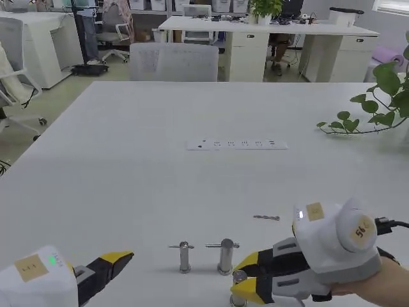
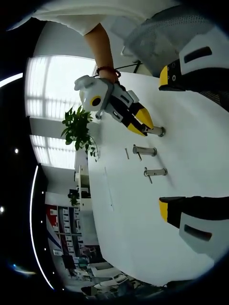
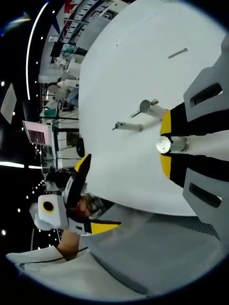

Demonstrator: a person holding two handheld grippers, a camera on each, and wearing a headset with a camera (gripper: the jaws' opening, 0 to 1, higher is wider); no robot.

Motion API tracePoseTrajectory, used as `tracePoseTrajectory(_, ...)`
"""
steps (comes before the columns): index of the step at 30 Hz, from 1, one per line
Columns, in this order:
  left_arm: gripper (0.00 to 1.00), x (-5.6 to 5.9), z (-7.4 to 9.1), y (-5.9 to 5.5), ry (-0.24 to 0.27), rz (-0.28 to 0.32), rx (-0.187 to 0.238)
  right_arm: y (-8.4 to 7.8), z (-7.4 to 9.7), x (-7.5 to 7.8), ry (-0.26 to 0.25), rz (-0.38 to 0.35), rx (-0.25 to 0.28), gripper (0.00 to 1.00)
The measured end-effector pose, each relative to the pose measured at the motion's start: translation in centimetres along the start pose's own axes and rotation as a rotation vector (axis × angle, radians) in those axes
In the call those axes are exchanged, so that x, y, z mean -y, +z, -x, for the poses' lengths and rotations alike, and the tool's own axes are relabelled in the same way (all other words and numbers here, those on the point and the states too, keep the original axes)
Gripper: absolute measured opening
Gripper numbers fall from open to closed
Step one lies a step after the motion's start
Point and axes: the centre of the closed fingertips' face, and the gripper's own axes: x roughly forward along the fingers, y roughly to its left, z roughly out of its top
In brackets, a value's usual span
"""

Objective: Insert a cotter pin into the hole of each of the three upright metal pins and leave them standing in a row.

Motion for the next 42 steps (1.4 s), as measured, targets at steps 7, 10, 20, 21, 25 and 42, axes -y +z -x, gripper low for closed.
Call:
tracePoseTrajectory(7,0.91,0.1,0.0,0.1,-0.003,0.001,0.003,-0.3,0.0,0.1,-0.013,-0.007,0.003,0.13)
tracePoseTrajectory(10,0.91,0.0,0.0,0.0,-0.004,-0.001,0.002,-0.4,0.1,0.1,-0.018,-0.015,0.008,0.13)
tracePoseTrajectory(20,0.91,0.1,-0.1,-0.1,-0.006,-0.001,0.001,-0.5,0.2,0.1,-0.029,-0.027,0.016,0.14)
tracePoseTrajectory(21,0.91,0.2,-0.1,0.0,-0.007,-0.003,0.002,-0.5,0.2,0.1,-0.029,-0.028,0.017,0.14)
tracePoseTrajectory(25,0.91,0.2,0.0,0.0,-0.007,-0.004,0.003,-0.6,0.1,0.1,-0.03,-0.036,0.014,0.15)
tracePoseTrajectory(42,0.93,0.1,0.0,0.3,-0.006,0.008,0.019,1.1,1.8,0.5,-0.032,-0.118,0.055,0.28)
